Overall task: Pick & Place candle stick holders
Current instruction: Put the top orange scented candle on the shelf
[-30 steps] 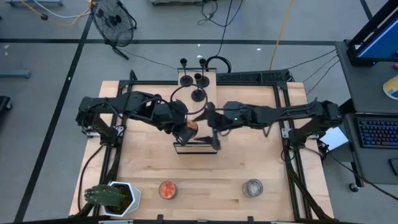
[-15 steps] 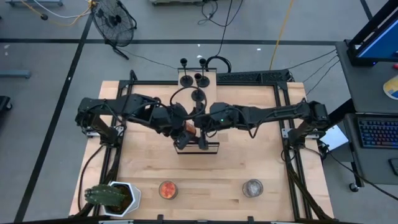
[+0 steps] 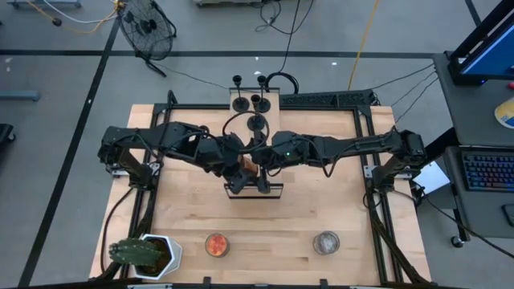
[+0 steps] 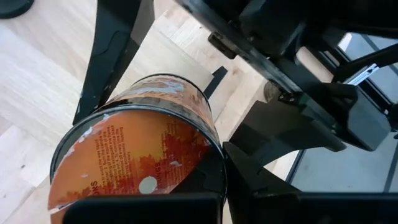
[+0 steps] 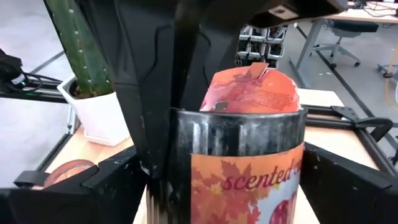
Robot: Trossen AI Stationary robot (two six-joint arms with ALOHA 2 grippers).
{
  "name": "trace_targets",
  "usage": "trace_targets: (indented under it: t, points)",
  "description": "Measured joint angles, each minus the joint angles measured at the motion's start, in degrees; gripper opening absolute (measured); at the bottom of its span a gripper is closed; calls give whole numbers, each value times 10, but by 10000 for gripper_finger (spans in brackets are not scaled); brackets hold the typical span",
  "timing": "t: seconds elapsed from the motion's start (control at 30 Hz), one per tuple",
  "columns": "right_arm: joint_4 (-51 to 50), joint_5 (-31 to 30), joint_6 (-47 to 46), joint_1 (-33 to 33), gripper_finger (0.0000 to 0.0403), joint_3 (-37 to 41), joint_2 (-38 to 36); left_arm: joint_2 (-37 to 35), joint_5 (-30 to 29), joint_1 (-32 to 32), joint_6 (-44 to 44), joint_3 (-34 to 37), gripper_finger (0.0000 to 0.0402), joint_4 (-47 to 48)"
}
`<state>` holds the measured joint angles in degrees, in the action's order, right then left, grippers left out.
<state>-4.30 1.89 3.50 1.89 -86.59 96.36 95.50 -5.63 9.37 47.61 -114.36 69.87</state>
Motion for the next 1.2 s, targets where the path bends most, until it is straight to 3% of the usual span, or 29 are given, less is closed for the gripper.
trace_targets:
  t: [0.83,1.2]
  points:
    - [-16,-2,-43,0,342,2,3,0,10,4,-14,-8,1,-36]
    - [-39,-10,-46,0,340,4,5,-8,18,5,-18,-11,73,-41]
